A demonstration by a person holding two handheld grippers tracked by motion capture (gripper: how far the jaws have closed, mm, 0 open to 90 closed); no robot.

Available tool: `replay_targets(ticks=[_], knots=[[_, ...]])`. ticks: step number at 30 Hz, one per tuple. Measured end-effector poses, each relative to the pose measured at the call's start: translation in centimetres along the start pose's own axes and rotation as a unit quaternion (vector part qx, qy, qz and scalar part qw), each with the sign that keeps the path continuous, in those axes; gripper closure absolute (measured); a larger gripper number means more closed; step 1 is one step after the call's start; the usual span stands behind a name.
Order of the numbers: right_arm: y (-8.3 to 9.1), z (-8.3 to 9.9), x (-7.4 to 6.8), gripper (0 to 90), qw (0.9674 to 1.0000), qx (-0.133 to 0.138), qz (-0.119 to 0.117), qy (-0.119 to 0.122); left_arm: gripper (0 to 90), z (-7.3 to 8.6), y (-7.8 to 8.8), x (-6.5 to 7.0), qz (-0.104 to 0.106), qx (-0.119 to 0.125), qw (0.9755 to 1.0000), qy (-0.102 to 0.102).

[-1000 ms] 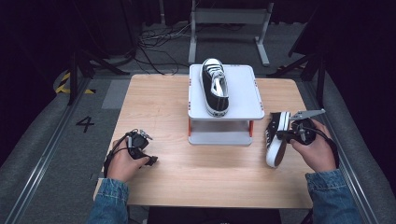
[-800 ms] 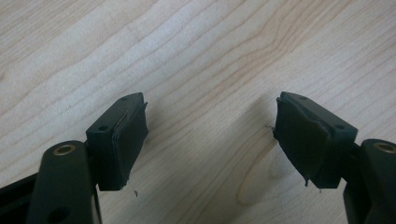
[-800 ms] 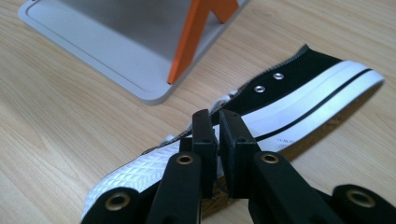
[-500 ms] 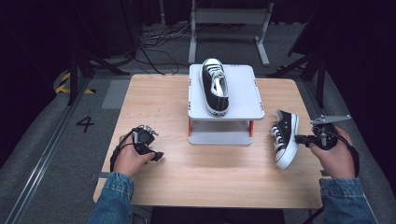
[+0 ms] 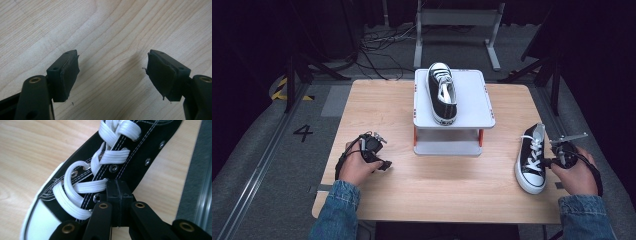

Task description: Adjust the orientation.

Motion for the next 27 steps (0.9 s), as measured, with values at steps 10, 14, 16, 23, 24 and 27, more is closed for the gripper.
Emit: replay_targets(ticks=[10, 14, 16, 23, 24, 27], knots=[[1.0, 0.1, 1.3, 84.7, 0.9998, 0.009, 0.019, -0.006, 26.3, 0.3, 0.2, -0.1, 0.0, 0.003, 1.0, 0.003], [-0.5, 1.8, 1.7, 87.5, 0.9983, -0.051, 0.022, -0.017, 26.3, 0.3, 0.3, -0.1, 0.001, 0.004, 1.0, 0.003], [-0.8, 1.9, 1.4, 90.0, 0.9977, -0.061, 0.023, -0.019, 26.3, 0.4, 0.4, -0.1, 0.001, 0.005, 1.0, 0.005], [-1.0, 1.2, -0.3, 90.0, 0.998, -0.056, -0.022, -0.018, 26.3, 0.7, 0.4, -0.1, -0.001, 0.003, 1.0, 0.005], [-1.1, 0.9, -1.0, 90.0, 0.9976, -0.054, -0.041, -0.018, 26.2, 0.7, 0.4, -0.2, -0.002, 0.003, 1.0, 0.005], [-1.8, -0.3, -3.1, 90.0, 0.9973, -0.04, -0.062, 0.007, 26.3, 0.8, 0.5, -0.2, -0.003, 0.001, 1.0, 0.009]])
Point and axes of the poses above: each handheld gripper's, and its own axes: y roughly backward along the jaws, z roughly out of its underside, x roughly to its right, the point moved 9 cm from there along -y, roughly forward along the jaws, and after that the axes turned 2 degrees about z, right-handed, at the moved point
